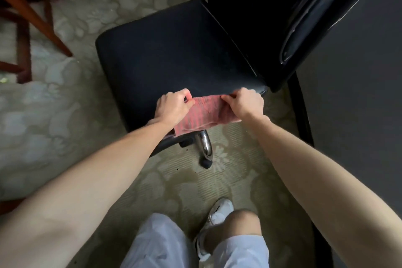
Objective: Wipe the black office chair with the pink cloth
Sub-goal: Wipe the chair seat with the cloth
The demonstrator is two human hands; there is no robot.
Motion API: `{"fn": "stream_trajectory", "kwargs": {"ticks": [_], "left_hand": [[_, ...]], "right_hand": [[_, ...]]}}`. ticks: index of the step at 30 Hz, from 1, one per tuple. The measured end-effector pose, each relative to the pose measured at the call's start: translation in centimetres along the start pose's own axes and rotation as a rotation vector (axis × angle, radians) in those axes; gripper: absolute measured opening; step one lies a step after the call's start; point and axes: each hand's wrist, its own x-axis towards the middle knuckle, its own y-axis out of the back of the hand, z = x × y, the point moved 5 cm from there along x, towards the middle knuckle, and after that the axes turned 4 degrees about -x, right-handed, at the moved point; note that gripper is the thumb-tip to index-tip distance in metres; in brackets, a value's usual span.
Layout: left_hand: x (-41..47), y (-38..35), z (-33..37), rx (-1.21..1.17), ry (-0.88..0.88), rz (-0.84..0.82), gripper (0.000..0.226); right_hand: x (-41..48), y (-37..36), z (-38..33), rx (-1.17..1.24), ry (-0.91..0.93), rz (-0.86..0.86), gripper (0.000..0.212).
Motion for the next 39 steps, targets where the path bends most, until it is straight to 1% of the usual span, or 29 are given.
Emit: {"fn": "stream_trajectory", "kwargs": {"ticks": [4,7,10,12,15,18,20,21,23,25,26,28,30,32,35,37,39], "left_hand": [[2.1,-1.4,-0.7,0.092,-0.104,0.075,0.026],[3.3,-1.5,-1.2,0.145,-0.177,0.154,0.026],[3.8,-1.4,-1.5,0.185,-0.253,0.236,0.026],[3.9,-1.5,-1.9,0.158,-0.302,0.276,0.024],[4.2,-1.8,-2.9,0.128,-0.345,0.233,0.026],[4.8,-2.0,-4.3,0.101,-0.322,0.090,0.044],[4.8,-2.2,-4.8,0.115,-0.315,-0.008,0.060],[4.8,-2.2,-4.9,0.135,-0.314,-0.055,0.068],[4.9,-2.2,-5.0,0.191,-0.315,-0.121,0.080],[5.0,-1.9,-5.2,0.231,-0.323,-0.162,0.085],[5.1,-1.7,-5.3,0.234,-0.327,-0.175,0.085],[5.2,-1.4,-5.5,0.217,-0.331,-0.176,0.076],[5.2,-1.2,-5.5,0.206,-0.335,-0.149,0.064],[5.3,-1.3,-5.2,0.203,-0.338,-0.129,0.058],[5.6,-1.9,-4.6,0.193,-0.313,-0.150,0.058],[5.5,-2.9,-4.5,0.252,-0.295,-0.178,0.060],[5.5,-3.5,-4.7,0.302,-0.285,-0.173,0.061]], "right_hand": [[2.0,-1.4,-0.8,0.009,0.187,0.162,0.037],[3.4,-2.4,-1.0,0.020,0.214,0.253,0.031],[4.3,-3.1,-1.6,-0.032,0.248,0.346,0.034],[4.0,-3.4,-2.1,-0.057,0.252,0.438,0.036],[2.4,-4.3,-2.5,-0.092,0.235,0.628,0.041],[0.6,-5.4,-3.1,-0.141,0.230,0.734,0.042],[-0.3,-6.1,-3.6,-0.142,0.218,0.725,0.044],[-0.6,-6.5,-3.9,-0.134,0.195,0.687,0.047],[-0.7,-7.4,-4.4,-0.100,0.111,0.549,0.057],[-0.6,-8.3,-4.5,-0.061,0.043,0.417,0.067],[-0.5,-8.8,-4.4,-0.053,0.027,0.368,0.072],[-0.4,-9.4,-4.2,-0.061,0.014,0.279,0.076],[-0.2,-9.5,-3.9,-0.090,0.023,0.205,0.073],[-0.2,-9.3,-3.6,-0.115,0.056,0.153,0.069],[-0.2,-8.8,-3.3,-0.077,0.091,0.158,0.065],[-0.1,-8.4,-3.3,0.038,0.043,0.197,0.063],[0.1,-8.2,-3.2,0.139,-0.037,0.243,0.063]]}}
